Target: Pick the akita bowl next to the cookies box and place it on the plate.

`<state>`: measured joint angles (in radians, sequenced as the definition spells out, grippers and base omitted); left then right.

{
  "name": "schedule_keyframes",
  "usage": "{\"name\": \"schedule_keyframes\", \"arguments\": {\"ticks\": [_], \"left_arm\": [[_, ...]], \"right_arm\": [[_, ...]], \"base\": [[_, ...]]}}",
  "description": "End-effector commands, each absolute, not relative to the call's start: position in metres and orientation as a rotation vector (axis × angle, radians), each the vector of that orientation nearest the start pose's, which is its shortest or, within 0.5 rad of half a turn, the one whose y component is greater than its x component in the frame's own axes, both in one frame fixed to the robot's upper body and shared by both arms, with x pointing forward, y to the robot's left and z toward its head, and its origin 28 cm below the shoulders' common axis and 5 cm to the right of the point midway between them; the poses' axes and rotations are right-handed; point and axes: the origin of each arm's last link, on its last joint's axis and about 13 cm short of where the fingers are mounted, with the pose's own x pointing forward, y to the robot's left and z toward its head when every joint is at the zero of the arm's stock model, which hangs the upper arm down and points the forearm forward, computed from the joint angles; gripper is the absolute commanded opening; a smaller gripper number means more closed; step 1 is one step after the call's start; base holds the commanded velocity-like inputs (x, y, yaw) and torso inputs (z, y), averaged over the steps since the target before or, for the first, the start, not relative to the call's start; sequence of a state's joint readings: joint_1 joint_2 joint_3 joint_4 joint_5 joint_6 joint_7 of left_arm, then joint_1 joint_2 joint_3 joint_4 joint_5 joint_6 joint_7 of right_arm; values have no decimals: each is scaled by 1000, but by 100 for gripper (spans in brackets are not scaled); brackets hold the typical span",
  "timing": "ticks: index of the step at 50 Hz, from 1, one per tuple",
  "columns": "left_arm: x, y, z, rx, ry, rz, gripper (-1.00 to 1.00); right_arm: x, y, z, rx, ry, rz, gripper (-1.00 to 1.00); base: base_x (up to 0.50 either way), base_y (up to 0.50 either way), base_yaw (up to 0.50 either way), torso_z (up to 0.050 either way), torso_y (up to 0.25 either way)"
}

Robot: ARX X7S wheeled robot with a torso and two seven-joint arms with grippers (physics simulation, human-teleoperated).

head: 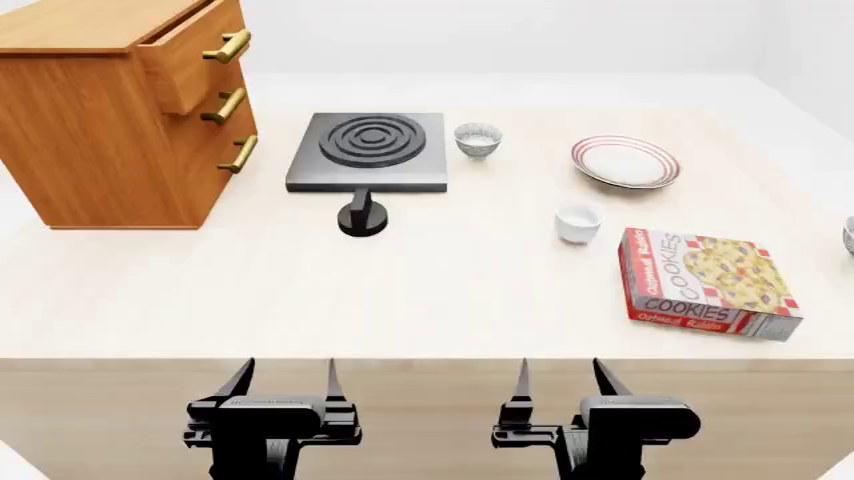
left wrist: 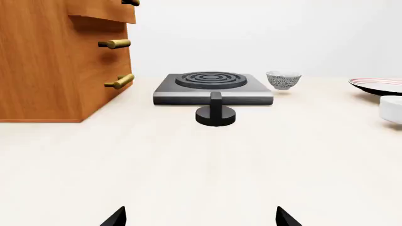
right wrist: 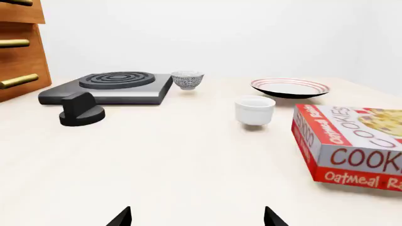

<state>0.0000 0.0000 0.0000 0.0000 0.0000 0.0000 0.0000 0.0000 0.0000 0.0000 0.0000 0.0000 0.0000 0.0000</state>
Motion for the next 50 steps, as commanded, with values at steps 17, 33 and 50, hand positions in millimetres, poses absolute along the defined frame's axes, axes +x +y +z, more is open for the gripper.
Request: {"name": "schedule_keyframes", "arguments": {"ticks": [17, 33, 50], "left_arm": [[205, 204, -3, 5, -6, -7, 100], [205, 267, 214, 141, -505, 222, 100], [163, 292, 261, 241, -623, 394, 100]], "right_arm": [[213, -94, 22, -6, -23, 23, 100], [209, -140, 197, 28, -533, -107, 100], [181, -179, 239, 30, -714, -279, 100]], "base": [[0, 0, 0, 0, 0], [0, 0, 0, 0, 0], [0, 0, 0, 0, 0]]}}
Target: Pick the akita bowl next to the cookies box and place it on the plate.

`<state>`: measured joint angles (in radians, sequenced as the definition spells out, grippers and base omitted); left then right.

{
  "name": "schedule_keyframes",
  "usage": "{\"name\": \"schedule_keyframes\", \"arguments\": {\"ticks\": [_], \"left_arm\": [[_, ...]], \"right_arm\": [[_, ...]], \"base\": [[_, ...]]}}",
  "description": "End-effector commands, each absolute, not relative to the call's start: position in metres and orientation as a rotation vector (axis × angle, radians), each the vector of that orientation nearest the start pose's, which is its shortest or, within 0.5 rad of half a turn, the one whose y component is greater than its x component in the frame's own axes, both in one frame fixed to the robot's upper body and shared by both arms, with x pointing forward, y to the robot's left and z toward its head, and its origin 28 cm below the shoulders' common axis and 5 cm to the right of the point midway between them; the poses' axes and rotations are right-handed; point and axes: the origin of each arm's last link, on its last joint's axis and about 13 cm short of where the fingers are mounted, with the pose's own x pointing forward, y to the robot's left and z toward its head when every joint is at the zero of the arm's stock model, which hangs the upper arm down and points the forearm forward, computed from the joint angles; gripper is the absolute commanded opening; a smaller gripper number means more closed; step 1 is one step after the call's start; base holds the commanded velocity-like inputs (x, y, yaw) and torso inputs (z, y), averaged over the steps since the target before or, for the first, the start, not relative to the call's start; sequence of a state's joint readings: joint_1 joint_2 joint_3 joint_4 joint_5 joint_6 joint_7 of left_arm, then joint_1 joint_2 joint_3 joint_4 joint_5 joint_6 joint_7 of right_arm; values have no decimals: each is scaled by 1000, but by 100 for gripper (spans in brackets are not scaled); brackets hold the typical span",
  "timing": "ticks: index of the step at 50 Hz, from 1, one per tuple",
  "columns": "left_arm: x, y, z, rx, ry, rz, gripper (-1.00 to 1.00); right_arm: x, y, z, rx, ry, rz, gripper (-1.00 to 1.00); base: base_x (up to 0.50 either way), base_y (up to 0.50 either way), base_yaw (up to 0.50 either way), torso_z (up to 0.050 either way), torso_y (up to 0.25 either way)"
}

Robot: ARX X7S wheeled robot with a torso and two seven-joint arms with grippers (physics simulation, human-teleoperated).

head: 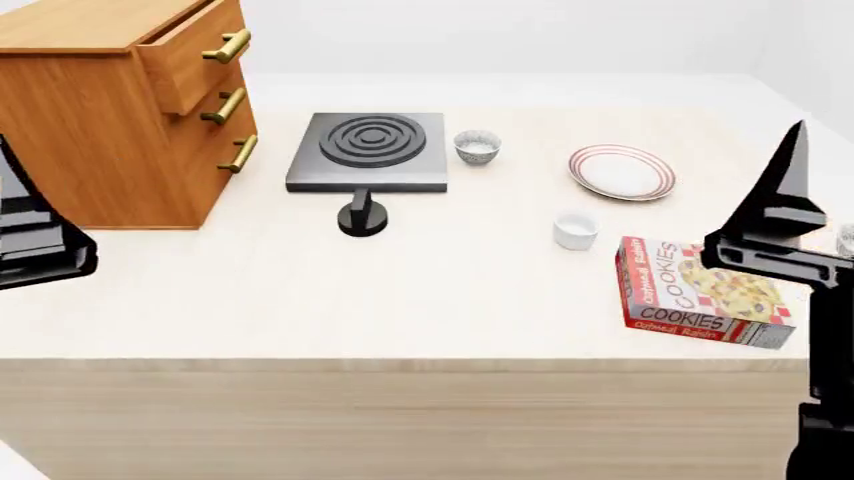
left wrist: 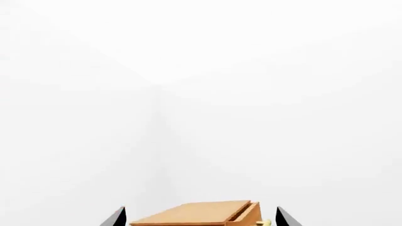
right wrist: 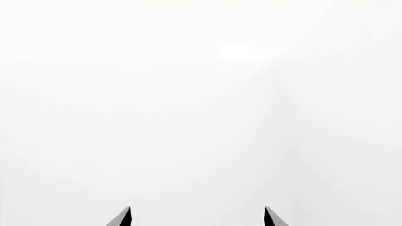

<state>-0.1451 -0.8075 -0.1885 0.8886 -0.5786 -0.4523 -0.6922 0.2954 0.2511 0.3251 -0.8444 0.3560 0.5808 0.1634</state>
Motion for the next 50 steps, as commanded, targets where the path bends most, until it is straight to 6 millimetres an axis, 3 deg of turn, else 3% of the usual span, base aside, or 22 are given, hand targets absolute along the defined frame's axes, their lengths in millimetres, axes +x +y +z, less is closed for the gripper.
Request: {"name": "schedule_keyframes", "arguments": {"ticks": [1, 15, 50], "left_arm": [[162, 291, 260, 240, -620, 397, 100], [157, 294, 259, 263, -615, 398, 100], [162, 297, 257, 281, -603, 416, 100]], "right_arm": [[180, -179, 238, 32, -716, -285, 100], [181, -178, 234, 21, -697, -271, 100], [184, -179, 232, 12, -680, -267, 100]], "base": [[0, 0, 0, 0, 0], [0, -13, 0, 0, 0], [0, -500, 0, 0, 0]]}}
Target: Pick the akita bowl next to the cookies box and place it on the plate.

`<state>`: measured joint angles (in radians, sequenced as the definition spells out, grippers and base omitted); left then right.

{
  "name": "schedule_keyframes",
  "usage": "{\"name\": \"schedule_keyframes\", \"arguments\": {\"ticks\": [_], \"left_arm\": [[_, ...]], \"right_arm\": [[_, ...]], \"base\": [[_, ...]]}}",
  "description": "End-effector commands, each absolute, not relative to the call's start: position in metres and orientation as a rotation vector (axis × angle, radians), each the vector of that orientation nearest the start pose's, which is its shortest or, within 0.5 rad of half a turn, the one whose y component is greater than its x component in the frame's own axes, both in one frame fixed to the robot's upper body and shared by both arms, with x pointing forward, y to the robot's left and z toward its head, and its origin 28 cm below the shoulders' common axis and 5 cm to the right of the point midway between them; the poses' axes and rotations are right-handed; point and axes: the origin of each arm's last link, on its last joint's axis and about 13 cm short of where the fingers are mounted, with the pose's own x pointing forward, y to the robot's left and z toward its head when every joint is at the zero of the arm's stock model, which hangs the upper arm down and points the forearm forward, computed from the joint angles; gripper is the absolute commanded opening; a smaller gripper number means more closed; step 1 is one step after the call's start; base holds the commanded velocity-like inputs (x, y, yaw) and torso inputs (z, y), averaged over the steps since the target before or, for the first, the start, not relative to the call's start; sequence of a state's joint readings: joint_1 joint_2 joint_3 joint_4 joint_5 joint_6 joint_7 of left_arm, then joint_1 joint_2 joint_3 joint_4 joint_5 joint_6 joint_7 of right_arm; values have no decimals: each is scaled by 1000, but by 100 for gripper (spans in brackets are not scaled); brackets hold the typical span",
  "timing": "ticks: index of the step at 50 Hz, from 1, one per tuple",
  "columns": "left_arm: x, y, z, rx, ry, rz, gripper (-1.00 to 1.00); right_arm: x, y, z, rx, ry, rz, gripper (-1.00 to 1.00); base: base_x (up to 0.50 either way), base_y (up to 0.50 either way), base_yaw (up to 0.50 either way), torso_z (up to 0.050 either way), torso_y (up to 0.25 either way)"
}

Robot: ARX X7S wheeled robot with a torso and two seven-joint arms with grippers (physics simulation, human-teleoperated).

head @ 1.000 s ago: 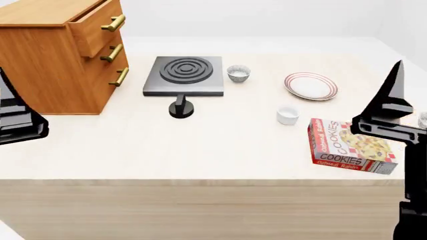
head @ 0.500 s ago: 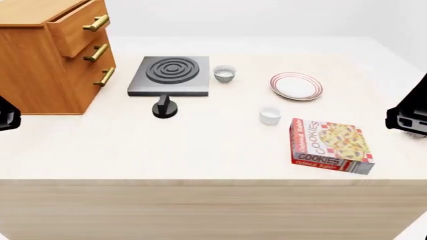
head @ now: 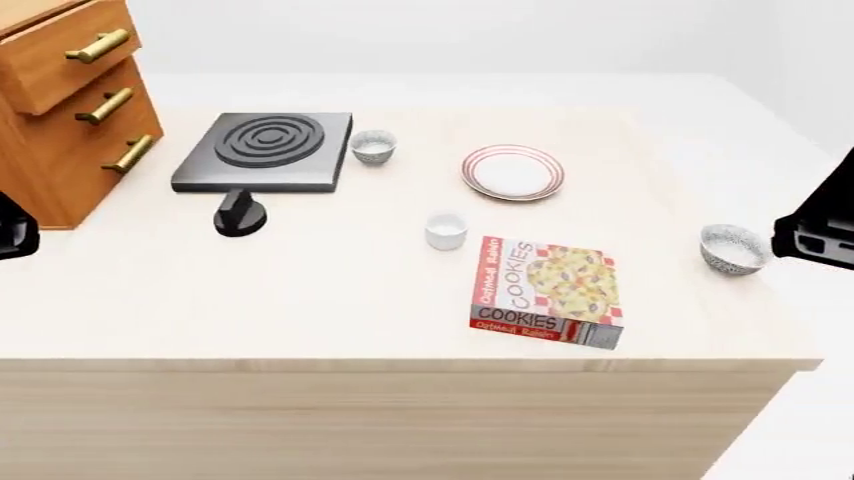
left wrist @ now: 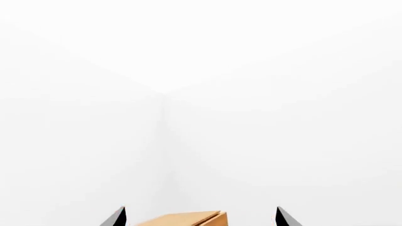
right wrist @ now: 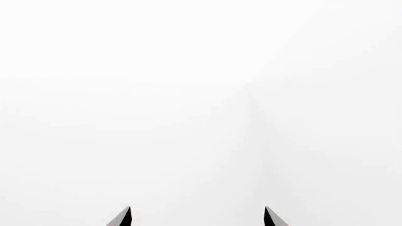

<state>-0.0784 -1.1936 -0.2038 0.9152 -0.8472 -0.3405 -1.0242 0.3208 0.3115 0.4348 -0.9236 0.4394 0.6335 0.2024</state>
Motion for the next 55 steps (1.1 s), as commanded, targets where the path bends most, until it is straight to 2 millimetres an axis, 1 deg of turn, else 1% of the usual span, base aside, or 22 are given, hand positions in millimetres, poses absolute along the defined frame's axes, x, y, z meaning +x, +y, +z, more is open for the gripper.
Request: {"name": "schedule_keyframes", "arguments": {"ticks": [1, 19, 25, 39, 55], "left_arm": [[162, 297, 257, 281, -604, 416, 100], [162, 298, 256, 280, -598, 418, 100], [162, 297, 256, 278, -598, 415, 100], [163, 298, 255, 284, -595, 415, 100], [160, 299, 256, 290, -595, 422, 100]], "right_arm": [[184, -179, 233, 12, -679, -267, 100], [186, -178, 232, -1, -676, -273, 100], [188, -179, 231, -40, -669, -299, 100], [186, -178, 229, -33, -670, -273, 100], [185, -180, 230, -45, -677, -272, 100]], "base": [[0, -500, 0, 0, 0], [0, -494, 0, 0, 0], [0, -8, 0, 0, 0], [25, 0, 0, 0, 0], [482, 0, 0, 0, 0]]}}
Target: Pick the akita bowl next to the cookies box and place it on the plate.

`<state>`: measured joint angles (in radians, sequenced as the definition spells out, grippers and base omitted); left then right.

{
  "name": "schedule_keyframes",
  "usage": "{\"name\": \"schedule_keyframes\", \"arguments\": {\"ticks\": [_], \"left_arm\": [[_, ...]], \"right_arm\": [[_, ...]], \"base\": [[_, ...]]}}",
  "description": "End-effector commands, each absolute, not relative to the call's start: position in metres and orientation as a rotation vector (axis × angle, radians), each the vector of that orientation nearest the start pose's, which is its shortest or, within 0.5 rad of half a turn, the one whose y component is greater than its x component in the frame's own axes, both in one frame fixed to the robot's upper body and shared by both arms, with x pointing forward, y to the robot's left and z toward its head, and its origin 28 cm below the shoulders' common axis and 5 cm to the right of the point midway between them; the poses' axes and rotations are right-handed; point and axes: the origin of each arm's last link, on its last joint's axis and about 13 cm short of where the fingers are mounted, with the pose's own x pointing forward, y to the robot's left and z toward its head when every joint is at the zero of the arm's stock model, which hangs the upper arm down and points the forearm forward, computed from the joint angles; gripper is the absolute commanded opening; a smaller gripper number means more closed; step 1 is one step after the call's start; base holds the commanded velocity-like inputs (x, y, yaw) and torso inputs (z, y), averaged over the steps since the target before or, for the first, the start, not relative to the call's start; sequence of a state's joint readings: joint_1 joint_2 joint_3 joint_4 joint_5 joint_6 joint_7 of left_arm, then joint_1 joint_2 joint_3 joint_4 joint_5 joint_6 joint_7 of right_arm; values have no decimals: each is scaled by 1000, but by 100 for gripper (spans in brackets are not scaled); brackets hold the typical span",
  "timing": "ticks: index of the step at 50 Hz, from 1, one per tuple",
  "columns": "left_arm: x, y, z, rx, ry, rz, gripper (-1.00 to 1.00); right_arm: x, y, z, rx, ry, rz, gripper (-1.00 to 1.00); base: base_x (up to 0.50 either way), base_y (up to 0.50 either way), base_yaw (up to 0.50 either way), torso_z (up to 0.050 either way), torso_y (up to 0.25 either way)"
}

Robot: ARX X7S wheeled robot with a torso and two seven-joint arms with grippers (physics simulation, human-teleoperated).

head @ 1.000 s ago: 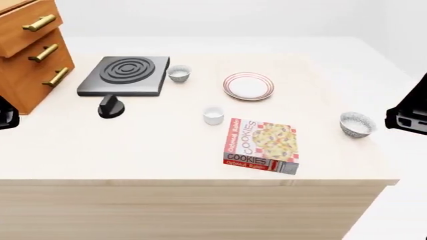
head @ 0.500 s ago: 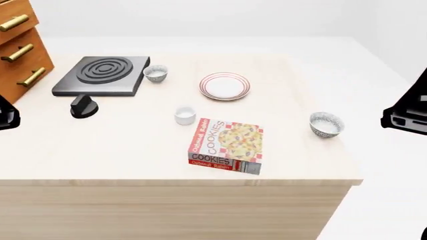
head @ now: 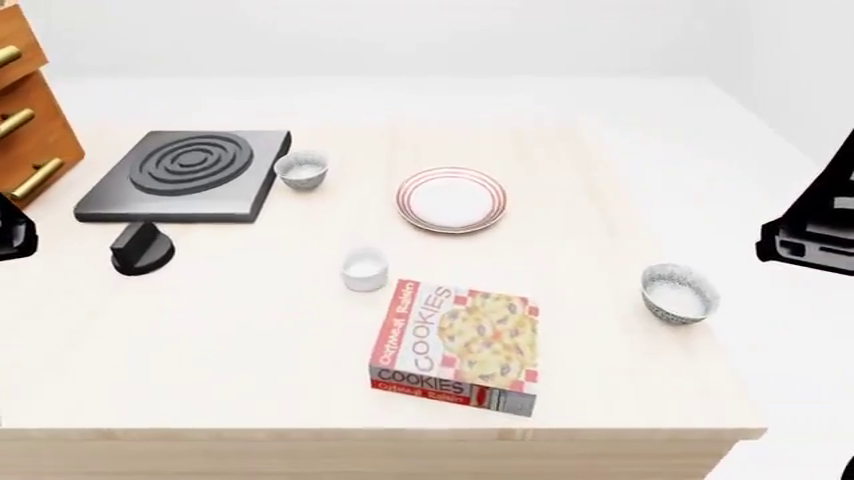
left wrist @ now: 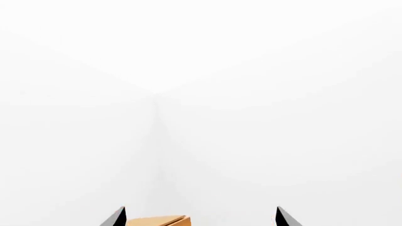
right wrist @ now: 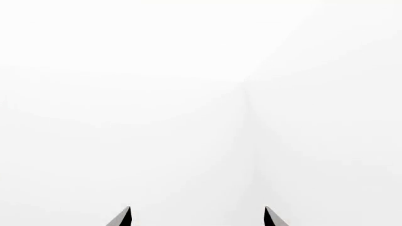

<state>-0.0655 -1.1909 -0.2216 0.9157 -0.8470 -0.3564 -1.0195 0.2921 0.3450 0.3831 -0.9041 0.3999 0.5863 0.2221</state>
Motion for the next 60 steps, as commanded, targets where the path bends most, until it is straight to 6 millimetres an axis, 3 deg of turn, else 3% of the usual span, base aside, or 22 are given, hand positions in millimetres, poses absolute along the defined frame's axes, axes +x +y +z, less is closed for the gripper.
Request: {"name": "schedule_keyframes", "arguments": {"ticks": [1, 60], "left_arm": [[160, 299, 256, 290, -596, 421, 100], [162, 299, 255, 292, -595, 417, 100]], "right_arm": [[185, -180, 230, -43, -678, -274, 100], [185, -180, 230, -47, -667, -262, 100]], "base": [[500, 0, 0, 0, 0], [476, 0, 0, 0, 1]]}}
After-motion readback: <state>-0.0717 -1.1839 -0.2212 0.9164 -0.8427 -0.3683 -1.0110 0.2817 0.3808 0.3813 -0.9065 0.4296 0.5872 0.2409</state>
